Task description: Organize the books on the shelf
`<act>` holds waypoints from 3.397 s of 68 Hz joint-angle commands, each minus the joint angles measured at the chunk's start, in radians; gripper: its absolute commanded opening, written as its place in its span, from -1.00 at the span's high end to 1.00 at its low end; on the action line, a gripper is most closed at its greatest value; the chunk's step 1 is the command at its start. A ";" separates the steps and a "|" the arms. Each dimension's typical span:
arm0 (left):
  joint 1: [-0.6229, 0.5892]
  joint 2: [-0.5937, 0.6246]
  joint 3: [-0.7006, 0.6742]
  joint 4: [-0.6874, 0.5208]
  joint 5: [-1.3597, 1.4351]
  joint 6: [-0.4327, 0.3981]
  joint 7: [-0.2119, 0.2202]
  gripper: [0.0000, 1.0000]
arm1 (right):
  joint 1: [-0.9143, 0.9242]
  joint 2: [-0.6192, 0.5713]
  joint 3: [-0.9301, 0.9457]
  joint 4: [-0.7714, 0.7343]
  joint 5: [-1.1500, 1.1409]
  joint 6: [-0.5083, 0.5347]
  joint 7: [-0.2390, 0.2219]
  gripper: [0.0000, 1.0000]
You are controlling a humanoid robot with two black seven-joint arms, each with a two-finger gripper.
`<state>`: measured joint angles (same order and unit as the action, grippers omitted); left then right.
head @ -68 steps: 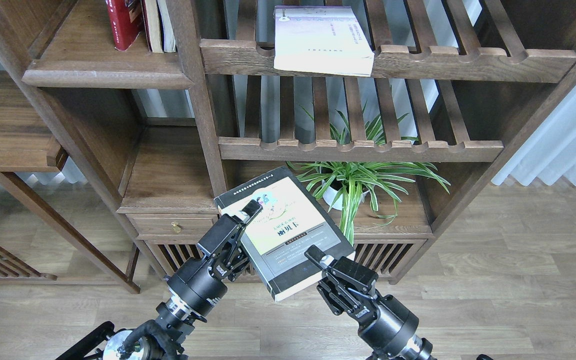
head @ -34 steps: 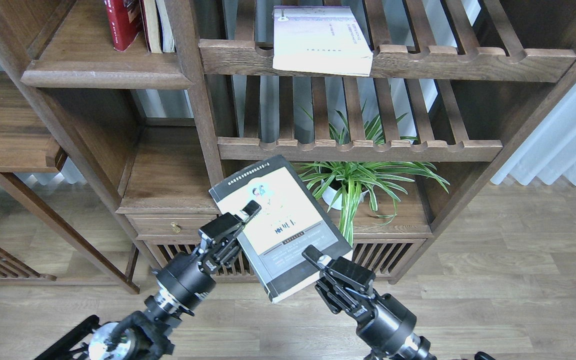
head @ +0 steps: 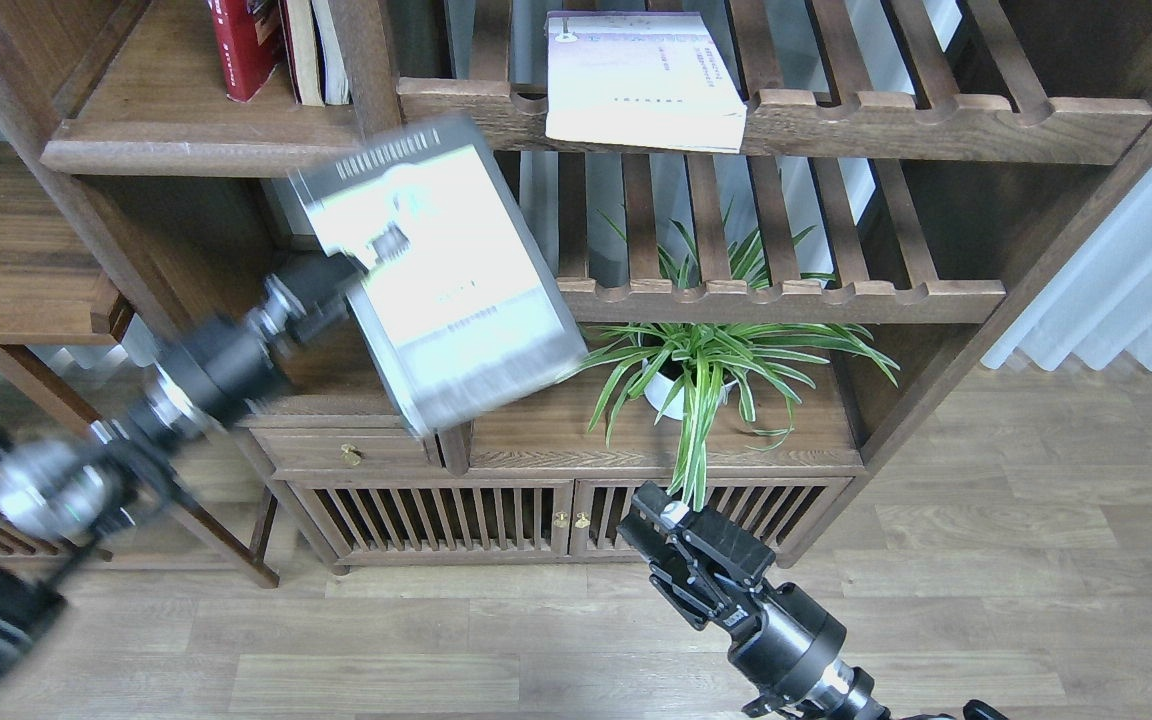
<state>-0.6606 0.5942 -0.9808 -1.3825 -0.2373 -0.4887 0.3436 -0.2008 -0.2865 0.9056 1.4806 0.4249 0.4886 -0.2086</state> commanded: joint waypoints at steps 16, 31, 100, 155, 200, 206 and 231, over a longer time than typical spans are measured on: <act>-0.474 0.503 0.119 0.000 0.127 0.000 0.084 0.98 | 0.007 0.032 0.001 -0.020 0.000 0.000 0.001 -0.28; -0.534 0.605 0.107 0.002 0.205 0.000 0.086 0.98 | 0.012 0.046 0.001 -0.020 0.000 0.000 0.000 -0.28; -0.527 0.236 -0.185 0.367 0.616 0.000 -0.069 0.99 | 0.023 0.063 -0.002 -0.017 0.002 0.000 0.001 -0.28; -0.524 0.023 -0.176 0.589 0.710 0.000 -0.337 1.00 | 0.075 0.095 -0.002 -0.017 0.005 0.000 0.015 -0.27; -0.590 -0.123 -0.110 0.706 0.857 0.000 -0.431 0.98 | 0.110 0.171 -0.005 -0.017 0.008 0.000 0.015 -0.27; -0.594 -0.142 -0.104 0.735 0.863 0.000 -0.454 0.96 | 0.112 0.175 -0.002 -0.017 0.008 0.000 0.015 -0.27; -0.614 -0.175 -0.098 0.855 0.869 0.013 -0.528 0.98 | 0.112 0.187 -0.002 -0.013 0.009 0.000 0.049 -0.27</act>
<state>-1.2574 0.4413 -1.0796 -0.5605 0.6315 -0.4880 -0.1652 -0.0883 -0.1108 0.9050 1.4640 0.4335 0.4887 -0.1620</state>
